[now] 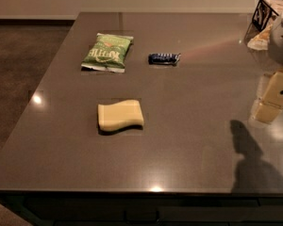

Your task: Move sponge near rxbar blueberry

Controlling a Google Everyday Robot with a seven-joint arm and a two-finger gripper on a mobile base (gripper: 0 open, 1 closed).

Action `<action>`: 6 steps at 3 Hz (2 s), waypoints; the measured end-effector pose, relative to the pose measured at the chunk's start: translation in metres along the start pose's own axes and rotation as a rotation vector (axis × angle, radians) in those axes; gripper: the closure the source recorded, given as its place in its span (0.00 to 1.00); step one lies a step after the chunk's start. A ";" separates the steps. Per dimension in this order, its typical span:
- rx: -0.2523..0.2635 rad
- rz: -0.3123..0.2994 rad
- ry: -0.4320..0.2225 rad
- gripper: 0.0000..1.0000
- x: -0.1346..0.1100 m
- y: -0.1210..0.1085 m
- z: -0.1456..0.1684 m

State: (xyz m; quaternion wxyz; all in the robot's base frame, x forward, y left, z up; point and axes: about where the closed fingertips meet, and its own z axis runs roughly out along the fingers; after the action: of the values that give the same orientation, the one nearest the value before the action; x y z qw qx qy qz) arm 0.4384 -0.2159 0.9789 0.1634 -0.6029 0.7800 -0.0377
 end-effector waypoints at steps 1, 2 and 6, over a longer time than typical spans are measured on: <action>0.000 0.000 0.000 0.00 0.000 0.000 0.000; -0.018 -0.020 -0.007 0.00 -0.009 0.001 0.003; -0.178 -0.180 -0.172 0.00 -0.156 0.026 0.119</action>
Offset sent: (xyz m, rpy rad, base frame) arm 0.0043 0.0183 -0.0078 0.0079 0.0525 0.0533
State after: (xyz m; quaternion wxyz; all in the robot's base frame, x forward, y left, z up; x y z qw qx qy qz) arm 0.4842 -0.0439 0.8921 0.1717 -0.6833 0.7063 0.0687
